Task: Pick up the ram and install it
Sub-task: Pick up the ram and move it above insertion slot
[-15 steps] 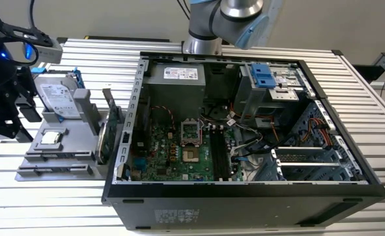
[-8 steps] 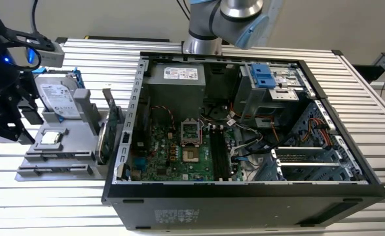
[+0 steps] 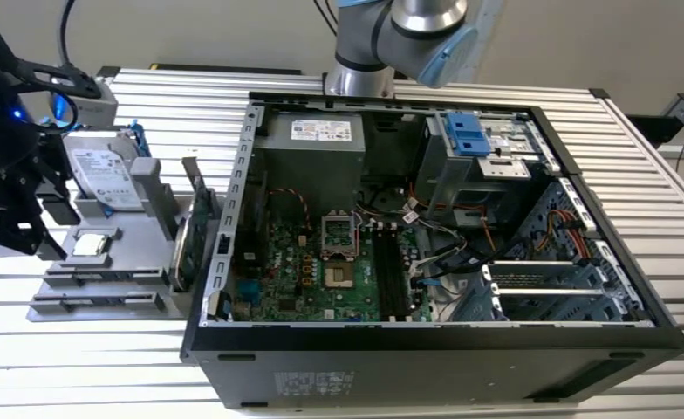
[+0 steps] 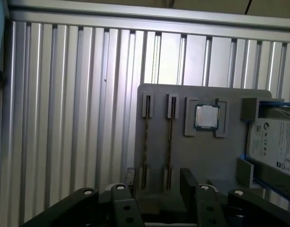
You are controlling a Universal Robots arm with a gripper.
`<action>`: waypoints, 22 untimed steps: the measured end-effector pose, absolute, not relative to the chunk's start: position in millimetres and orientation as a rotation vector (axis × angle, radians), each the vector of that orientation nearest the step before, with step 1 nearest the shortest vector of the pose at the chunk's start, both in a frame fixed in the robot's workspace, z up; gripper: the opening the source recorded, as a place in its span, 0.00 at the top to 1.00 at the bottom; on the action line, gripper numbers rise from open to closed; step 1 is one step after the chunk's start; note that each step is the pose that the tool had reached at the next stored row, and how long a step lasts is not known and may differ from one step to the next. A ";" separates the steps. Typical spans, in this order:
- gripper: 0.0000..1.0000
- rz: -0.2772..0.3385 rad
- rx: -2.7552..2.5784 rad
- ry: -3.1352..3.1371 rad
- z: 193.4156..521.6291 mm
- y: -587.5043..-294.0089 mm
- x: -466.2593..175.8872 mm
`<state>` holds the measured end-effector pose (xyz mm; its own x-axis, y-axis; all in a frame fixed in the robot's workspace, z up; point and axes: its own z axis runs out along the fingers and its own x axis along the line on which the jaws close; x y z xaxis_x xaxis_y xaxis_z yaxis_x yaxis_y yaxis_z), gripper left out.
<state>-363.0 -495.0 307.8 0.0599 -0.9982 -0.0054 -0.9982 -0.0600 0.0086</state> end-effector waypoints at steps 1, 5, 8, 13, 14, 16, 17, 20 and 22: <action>0.00 -0.015 2.285 -2.152 307.0 -495.0 -363.0; 0.00 -0.015 2.285 -2.152 303.6 -494.9 -363.0; 0.00 -0.015 2.285 -2.152 301.1 -494.8 -363.0; 0.00 -0.015 2.285 -2.152 297.0 -494.7 -363.0; 0.00 -0.015 2.285 -2.152 296.0 -494.7 -363.0; 0.00 -0.015 2.285 -2.152 294.2 -494.7 -363.0; 0.00 -0.015 2.285 -2.152 293.3 -494.7 -363.0; 0.00 -0.016 2.285 -2.152 290.5 -494.6 -363.0; 0.00 -0.016 2.285 -2.152 288.6 -494.7 -363.0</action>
